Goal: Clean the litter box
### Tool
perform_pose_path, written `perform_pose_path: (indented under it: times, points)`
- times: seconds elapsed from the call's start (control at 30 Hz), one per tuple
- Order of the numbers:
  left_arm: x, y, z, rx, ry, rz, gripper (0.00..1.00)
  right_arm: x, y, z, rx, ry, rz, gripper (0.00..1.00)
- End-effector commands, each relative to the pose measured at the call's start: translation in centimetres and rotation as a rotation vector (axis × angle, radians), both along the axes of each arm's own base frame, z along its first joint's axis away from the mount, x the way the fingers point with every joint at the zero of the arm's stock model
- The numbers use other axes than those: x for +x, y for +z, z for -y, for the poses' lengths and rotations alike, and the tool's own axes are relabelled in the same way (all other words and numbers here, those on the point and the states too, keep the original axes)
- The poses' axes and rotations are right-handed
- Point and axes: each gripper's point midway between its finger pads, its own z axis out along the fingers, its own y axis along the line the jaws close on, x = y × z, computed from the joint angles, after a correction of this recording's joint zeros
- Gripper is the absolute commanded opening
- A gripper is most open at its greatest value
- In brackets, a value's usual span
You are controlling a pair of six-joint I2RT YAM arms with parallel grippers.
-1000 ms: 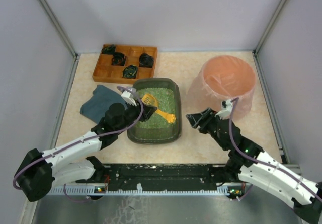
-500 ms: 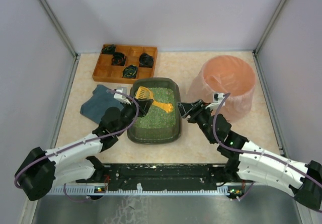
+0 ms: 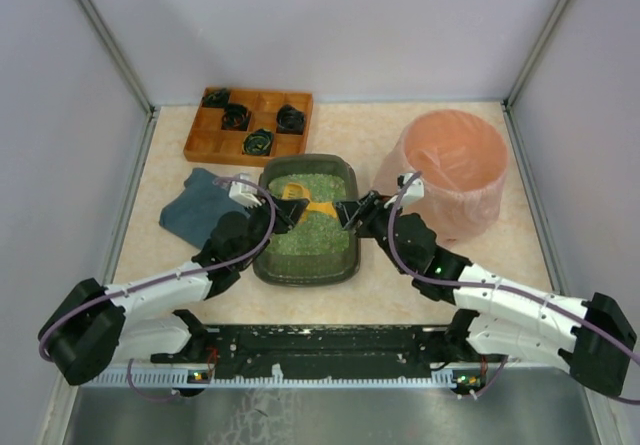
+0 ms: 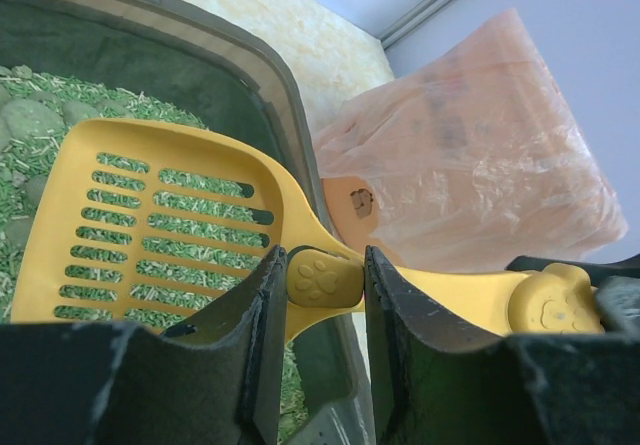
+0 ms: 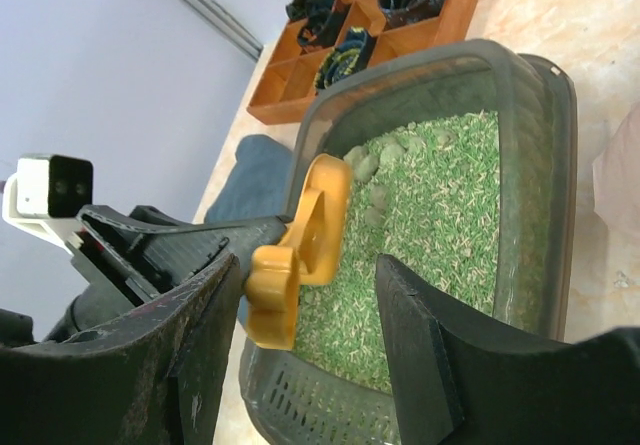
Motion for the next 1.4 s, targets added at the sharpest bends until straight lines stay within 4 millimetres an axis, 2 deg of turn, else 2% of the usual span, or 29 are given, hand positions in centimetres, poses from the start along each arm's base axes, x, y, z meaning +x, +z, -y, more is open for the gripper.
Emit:
perform_pose_path:
  times: [0.0,0.23,0.37,0.5,0.53,0.67,0.93,1.2,1.37]
  points:
    - [-0.4,1.8,0.1,-0.12,-0.012,0.013,0.0,-0.1,2.8,-1.3,0.049,0.035,0.038,0.57]
    - [-1.0,0.6,1.6,-0.156,-0.089,-0.029,0.0,0.2,2.1,-3.3,0.027,0.087,0.024,0.56]
    - [-0.9,0.0,2.3,-0.148,-0.107,-0.053,0.0,1.1,0.9,-3.3,-0.017,0.041,-0.028,0.53]
    - [-0.6,-0.1,2.0,-0.132,-0.088,-0.046,0.0,1.6,0.0,-3.1,-0.041,0.004,-0.056,0.48]
    - [-0.6,0.0,2.2,-0.115,-0.098,-0.038,0.0,1.6,-0.2,-3.4,-0.026,0.008,-0.084,0.45]
    - [-0.2,-1.0,2.2,-0.102,-0.079,-0.065,0.0,1.2,-0.8,-4.1,0.002,0.025,-0.149,0.41]
    - [0.7,-2.5,1.4,-0.085,0.0,-0.13,0.0,1.1,-2.6,-4.8,0.016,-0.024,-0.21,0.41]
    - [0.8,-2.7,1.3,-0.077,0.016,-0.151,0.0,1.7,-3.8,-5.0,-0.017,-0.071,-0.221,0.4]
    - [0.8,-2.9,1.6,-0.076,0.003,-0.16,0.0,2.2,-4.1,-5.1,-0.026,-0.09,-0.21,0.37]
